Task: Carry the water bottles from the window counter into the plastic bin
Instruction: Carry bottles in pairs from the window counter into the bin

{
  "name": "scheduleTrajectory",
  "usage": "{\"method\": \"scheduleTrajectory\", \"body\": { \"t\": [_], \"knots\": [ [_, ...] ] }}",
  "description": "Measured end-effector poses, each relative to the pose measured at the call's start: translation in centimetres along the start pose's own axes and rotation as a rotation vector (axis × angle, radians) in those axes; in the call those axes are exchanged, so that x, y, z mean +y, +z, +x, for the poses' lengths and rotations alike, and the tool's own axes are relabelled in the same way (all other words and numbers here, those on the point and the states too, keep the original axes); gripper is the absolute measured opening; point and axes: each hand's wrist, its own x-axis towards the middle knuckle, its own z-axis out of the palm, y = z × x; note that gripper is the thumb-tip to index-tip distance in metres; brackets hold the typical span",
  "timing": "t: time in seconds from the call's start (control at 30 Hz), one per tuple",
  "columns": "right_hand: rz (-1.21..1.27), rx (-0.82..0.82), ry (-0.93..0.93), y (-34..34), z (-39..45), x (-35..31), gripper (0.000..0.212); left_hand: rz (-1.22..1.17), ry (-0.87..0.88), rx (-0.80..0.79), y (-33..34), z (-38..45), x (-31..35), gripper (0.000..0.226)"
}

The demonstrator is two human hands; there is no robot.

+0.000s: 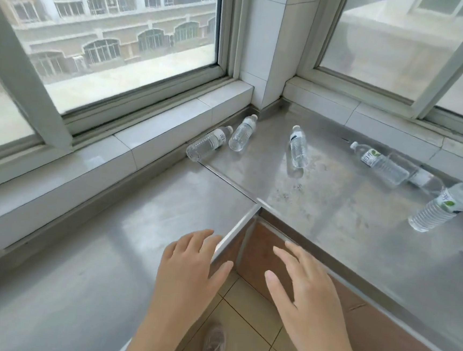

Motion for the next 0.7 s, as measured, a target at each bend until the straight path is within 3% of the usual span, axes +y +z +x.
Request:
{"method": "scheduleTrajectory", "body": {
  "t": [0.33,0.57,0.7],
  "knots": [
    [-0.032,-0.074,-0.005,-0.7,17.2,2.3,0.058,-0.010,0.049,0.003,3.8,17.9,-1.5,0.047],
    [-0.022,-0.191,-0.049,2.1,27.2,4.1,0.062,0.019,-0.082,-0.011,7.2,24.1,-4.5,0.050],
    [0.057,-0.289,-0.086,4.1,33.9,5.2,0.049,0.071,-0.177,-0.065,10.1,28.1,-5.8,0.050]
  ]
}}
